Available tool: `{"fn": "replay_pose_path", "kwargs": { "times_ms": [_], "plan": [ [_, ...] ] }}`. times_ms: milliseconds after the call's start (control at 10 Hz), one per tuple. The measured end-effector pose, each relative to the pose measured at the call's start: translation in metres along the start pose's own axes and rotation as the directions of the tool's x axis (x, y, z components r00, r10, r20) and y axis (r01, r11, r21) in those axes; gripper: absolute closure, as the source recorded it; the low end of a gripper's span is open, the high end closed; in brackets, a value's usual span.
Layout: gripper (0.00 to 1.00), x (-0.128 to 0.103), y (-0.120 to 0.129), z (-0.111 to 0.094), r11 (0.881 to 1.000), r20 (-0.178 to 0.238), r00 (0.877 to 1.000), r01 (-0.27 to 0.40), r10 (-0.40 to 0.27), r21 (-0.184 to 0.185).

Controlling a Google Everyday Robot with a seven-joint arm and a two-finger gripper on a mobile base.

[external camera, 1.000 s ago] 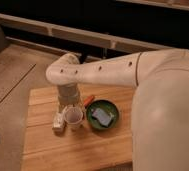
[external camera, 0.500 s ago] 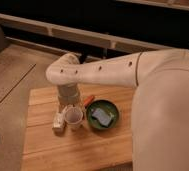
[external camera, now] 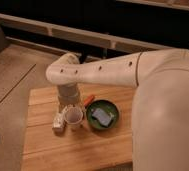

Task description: Drag the pepper across the table

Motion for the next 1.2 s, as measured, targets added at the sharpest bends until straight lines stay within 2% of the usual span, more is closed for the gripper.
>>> {"fn": "replay_pose_path", "kwargs": {
  "times_ms": [200,400,500,600,700,800,1200],
  "plan": [
    [0.35,-0.004,0.001,-0.002,1.0,0.016,1.0,0.002,-0.002,-0.003],
    [0.35,-0.034,0.004,-0.012,0.999,0.108,0.994,0.031,-0.028,-0.033],
    [0.35,-0.067,0.0,-0.024,0.997,0.202,0.978,0.067,-0.058,-0.038],
    [0.35,-0.095,-0.008,-0.034,0.995,0.28,0.956,0.095,-0.083,-0.027],
    [0.35,-0.113,-0.018,-0.041,0.995,0.328,0.941,0.097,-0.088,-0.014],
    [0.35,-0.123,-0.029,-0.044,0.996,0.352,0.932,0.091,-0.085,-0.003],
    [0.35,-0.124,-0.029,-0.044,0.996,0.357,0.93,0.092,-0.087,0.003]
  ]
}}
